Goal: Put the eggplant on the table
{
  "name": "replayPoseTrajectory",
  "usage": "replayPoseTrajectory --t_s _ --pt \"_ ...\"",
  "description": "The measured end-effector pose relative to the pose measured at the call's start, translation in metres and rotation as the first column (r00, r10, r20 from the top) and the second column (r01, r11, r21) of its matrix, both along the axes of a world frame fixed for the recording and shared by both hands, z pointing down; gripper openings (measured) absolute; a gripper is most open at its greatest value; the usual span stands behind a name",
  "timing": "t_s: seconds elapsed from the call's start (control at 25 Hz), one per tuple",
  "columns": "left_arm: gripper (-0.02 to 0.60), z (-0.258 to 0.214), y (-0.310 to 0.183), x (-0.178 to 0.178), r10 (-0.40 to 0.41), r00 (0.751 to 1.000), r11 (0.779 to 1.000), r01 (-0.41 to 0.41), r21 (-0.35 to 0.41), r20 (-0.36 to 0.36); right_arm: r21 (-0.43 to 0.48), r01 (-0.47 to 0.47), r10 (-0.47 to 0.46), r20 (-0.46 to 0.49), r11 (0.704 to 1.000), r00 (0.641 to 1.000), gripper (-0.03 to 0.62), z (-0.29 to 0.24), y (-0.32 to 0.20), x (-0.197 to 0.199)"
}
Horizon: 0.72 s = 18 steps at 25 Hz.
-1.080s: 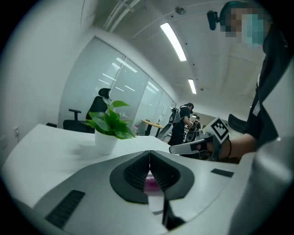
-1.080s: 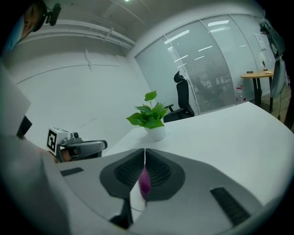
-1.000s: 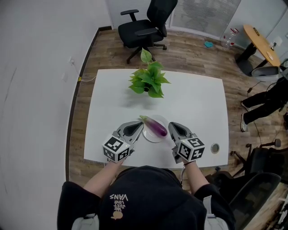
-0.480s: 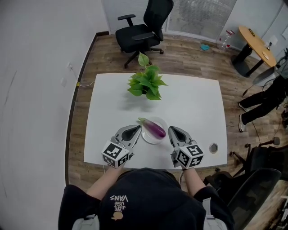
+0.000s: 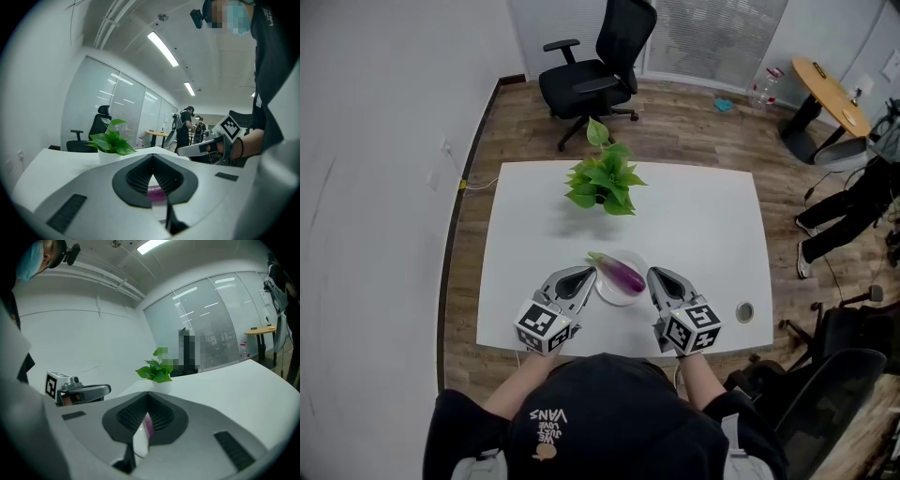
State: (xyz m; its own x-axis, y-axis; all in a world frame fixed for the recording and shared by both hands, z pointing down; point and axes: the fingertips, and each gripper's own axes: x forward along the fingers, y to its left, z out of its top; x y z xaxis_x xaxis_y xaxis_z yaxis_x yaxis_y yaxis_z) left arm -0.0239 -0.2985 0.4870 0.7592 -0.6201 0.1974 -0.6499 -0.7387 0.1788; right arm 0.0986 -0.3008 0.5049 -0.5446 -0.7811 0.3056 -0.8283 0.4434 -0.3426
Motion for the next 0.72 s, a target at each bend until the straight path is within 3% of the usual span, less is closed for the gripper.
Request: replayPoseTrajectory --t_s 0.72 --pt "0.011 0.0007 -0.0037 0.0021 0.001 1.0 1.0 -0.001 0.002 0.015 0.002 0.022 -0.022 -0.014 1.0 1.0 0.018 -0.0024 -0.0061 -0.0072"
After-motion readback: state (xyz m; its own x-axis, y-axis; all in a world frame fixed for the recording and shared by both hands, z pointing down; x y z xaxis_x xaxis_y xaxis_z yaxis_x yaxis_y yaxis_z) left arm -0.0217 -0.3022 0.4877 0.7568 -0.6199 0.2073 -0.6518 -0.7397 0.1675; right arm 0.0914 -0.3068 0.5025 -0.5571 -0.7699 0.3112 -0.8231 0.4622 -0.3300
